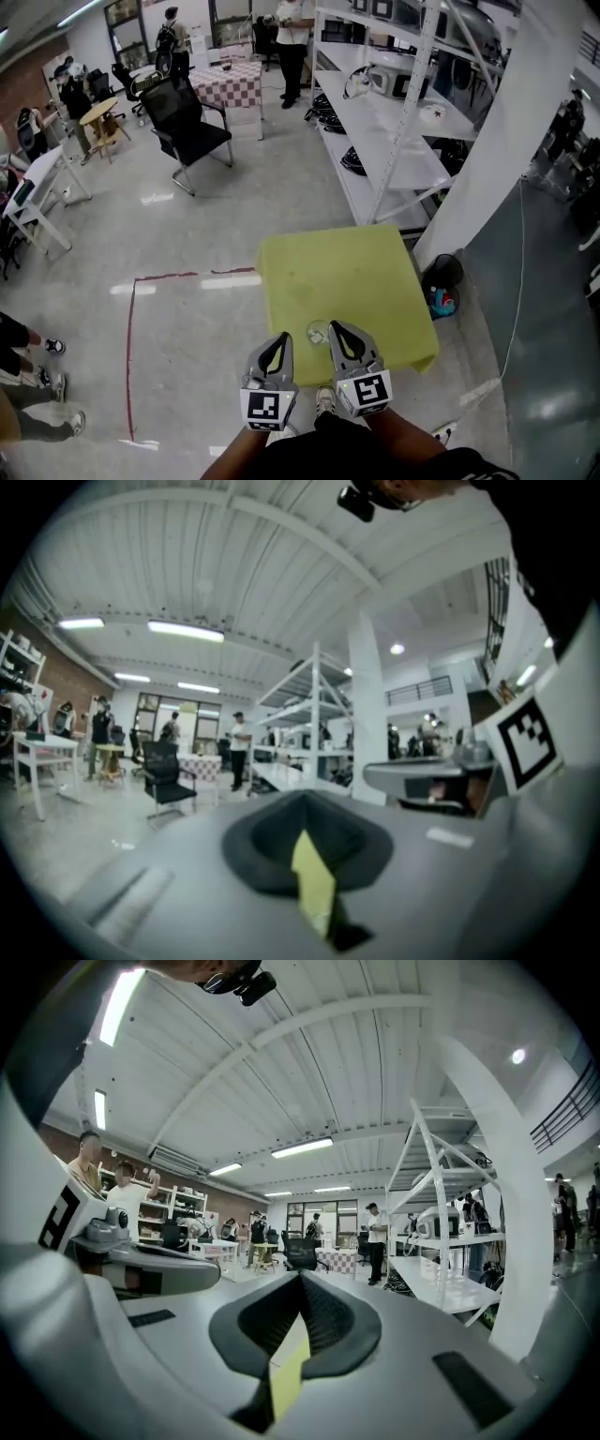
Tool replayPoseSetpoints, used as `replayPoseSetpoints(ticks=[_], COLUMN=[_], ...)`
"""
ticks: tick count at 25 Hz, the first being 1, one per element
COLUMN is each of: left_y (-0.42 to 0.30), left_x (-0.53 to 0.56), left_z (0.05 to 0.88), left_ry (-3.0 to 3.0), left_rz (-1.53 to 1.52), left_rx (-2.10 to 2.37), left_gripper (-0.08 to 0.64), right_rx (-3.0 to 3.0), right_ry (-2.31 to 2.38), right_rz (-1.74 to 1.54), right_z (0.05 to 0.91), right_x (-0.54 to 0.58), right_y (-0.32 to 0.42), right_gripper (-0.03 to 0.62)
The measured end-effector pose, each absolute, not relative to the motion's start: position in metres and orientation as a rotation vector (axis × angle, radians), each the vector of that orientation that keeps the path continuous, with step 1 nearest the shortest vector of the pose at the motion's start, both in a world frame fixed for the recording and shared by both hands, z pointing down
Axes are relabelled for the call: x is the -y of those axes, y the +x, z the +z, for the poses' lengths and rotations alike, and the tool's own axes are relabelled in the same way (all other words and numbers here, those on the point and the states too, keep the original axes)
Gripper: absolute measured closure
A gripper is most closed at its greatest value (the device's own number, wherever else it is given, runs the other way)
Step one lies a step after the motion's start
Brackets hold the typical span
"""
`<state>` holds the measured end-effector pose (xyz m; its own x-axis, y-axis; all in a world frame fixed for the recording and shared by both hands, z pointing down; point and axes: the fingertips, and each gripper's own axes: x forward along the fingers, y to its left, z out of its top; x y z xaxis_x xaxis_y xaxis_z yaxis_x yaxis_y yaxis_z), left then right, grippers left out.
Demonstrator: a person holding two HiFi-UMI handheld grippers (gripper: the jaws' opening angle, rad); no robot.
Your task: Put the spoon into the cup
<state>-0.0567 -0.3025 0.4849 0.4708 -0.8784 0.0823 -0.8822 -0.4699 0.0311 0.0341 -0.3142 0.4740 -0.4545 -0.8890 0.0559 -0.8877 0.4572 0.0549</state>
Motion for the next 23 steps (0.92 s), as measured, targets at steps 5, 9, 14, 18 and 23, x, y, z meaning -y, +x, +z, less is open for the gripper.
replayPoseSetpoints(ticks=[5,9,14,18,23], left_y=[-0.068,-0.074,-0.08,-0.085,-0.088], left_x=[0.3,0.292,0.283,0.283,0.282], left_z=[0.472,0.469,0.476,0.473,0.478], left_ry=[2.674,2.668,2.661,2.657,2.637], left_rz=[0.076,0.067,0.072,0.073,0.074], left_rx=[1.594,1.61,1.617,1.62,1.631], left_gripper=[0.554,0.554,0.554,0.554,0.553], right_rx=[2.63,2.603,2.601,2.598,2.606], right_ry=[1.656,1.671,1.694,1.718,1.717], right_rz=[-0.058,-0.085,-0.043,0.011,0.003], right_z=[0.463,0.456,0.463,0.464,0.461], right_x=[0.309,0.303,0.298,0.303,0.302], right_y=[0.035,0.038,0.04,0.041,0.042], right_gripper=[0.586,0.586,0.586,0.586,0.586])
